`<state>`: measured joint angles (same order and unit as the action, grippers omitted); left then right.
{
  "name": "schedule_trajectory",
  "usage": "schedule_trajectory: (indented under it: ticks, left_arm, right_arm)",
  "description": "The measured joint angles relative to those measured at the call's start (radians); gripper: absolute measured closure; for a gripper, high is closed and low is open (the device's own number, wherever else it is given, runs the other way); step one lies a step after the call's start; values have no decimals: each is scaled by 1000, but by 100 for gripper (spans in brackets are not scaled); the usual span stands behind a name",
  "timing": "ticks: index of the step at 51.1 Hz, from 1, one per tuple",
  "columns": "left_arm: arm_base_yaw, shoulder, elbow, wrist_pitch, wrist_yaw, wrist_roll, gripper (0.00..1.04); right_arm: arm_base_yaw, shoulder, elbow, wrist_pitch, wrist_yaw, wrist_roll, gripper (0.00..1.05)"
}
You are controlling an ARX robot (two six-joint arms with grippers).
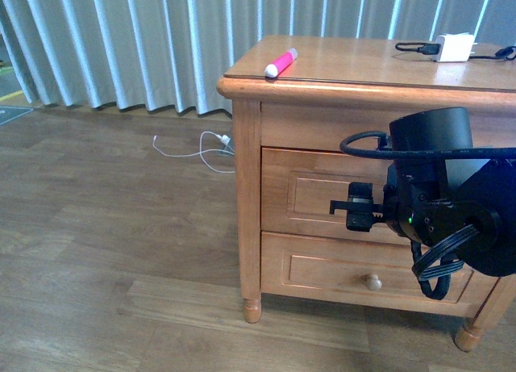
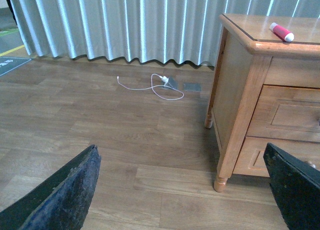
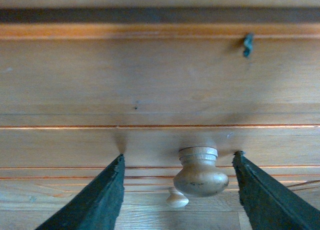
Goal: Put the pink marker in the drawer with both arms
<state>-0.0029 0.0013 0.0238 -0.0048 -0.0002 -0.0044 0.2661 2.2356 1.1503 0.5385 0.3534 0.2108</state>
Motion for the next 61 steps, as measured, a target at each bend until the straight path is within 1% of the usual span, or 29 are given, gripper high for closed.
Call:
schedule_trajectory:
  ticks: [4,7,11,21,31,34,46,61]
  left_arm:
    - [0,0,0,0,0,0,6]
    - [0,0,0,0,0,0,6]
    - [0,0,0,0,0,0,6]
    - [0,0,0,0,0,0,6]
    - [0,0,0,0,0,0,6]
    - [0,0,0,0,0,0,6]
    - [0,0,0,0,0,0,6]
    - [0,0,0,0,0,0,6]
  right_arm:
    - [-3,-1,-10,8,5,-1,64]
    - [-7,-5,-18,7,6,0,74]
    - [-9,-19,-29,-17,-1,0,81]
    - [-11,-100,-96,-110,-70,20,83]
    - [19,-235,-256,-166,-106,29,83]
    - [32,-294,-329,-177,-134,29,83]
    - [91,-449,-544,-140,-144,2,84]
    - [126,-561,-674,-129,-161,16,84]
